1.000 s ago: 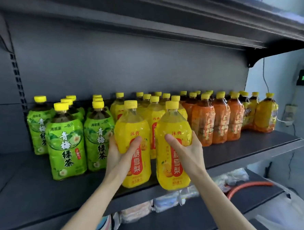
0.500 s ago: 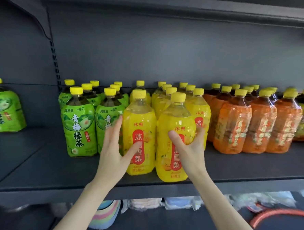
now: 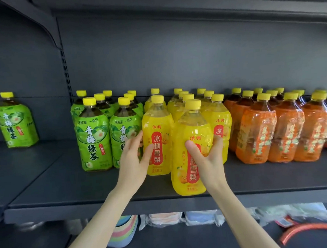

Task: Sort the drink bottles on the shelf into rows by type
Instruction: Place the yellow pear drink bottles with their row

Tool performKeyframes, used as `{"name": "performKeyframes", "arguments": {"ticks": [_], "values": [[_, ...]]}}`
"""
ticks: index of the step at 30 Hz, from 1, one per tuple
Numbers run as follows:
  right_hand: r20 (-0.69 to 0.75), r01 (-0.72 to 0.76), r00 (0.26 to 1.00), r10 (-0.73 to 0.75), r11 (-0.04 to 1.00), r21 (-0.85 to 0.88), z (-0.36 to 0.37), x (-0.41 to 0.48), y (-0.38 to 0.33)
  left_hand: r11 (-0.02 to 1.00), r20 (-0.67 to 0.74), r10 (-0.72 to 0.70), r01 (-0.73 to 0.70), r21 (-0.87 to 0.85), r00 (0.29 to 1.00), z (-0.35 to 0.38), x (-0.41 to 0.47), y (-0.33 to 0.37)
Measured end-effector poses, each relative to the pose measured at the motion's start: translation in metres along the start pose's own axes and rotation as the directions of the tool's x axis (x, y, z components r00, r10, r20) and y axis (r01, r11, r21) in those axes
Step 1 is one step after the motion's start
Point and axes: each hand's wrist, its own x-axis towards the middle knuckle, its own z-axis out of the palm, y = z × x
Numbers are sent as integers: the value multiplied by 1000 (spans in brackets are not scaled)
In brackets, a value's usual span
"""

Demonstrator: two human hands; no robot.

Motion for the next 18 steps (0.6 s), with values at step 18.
{"name": "performKeyframes", "arguments": {"ticks": [18], "values": [[170,-2,985,29,988,-155,46,-16,7,941,517,24,155,-300,856,-32,-14,-23]]}}
